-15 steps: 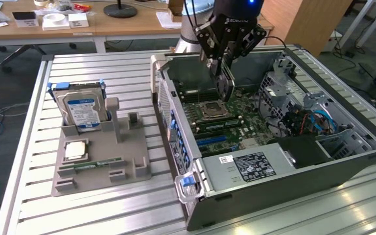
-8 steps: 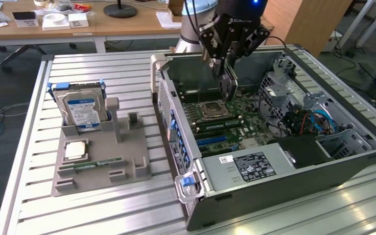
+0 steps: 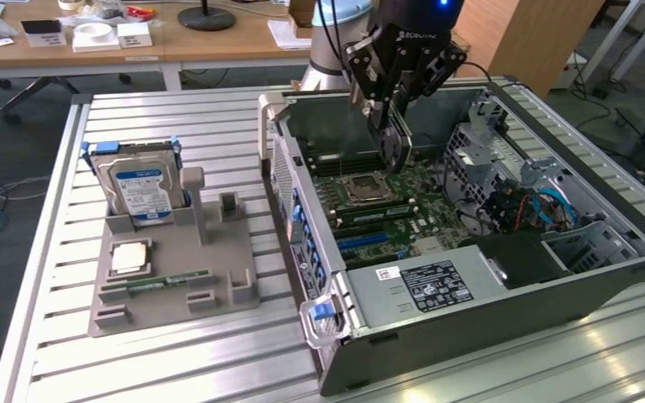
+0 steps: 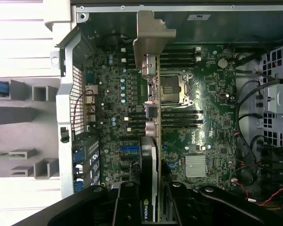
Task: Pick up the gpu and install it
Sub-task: 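Pick up the gpu and move the gpu toward the slot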
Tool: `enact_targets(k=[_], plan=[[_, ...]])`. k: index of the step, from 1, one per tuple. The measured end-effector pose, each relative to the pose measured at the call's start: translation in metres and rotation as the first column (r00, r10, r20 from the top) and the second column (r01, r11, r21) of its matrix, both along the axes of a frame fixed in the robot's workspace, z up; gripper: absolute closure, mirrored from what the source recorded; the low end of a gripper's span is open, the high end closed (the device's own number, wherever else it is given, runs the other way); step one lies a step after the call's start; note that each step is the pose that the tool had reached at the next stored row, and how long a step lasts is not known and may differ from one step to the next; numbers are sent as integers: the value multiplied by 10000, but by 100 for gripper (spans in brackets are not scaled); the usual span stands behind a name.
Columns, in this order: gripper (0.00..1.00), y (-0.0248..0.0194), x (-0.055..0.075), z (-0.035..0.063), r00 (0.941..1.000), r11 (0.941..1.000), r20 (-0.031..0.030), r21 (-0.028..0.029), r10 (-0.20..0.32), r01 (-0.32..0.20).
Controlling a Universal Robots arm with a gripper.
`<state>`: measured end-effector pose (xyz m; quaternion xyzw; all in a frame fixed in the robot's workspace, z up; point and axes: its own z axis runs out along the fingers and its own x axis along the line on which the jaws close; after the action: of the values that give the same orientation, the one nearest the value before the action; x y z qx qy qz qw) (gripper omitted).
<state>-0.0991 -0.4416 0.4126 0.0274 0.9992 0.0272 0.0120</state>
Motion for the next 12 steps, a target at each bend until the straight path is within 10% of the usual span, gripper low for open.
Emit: enact_targets(k=[12], plan=[[73, 0, 83, 0, 10000, 10000, 0, 0, 0, 0]])
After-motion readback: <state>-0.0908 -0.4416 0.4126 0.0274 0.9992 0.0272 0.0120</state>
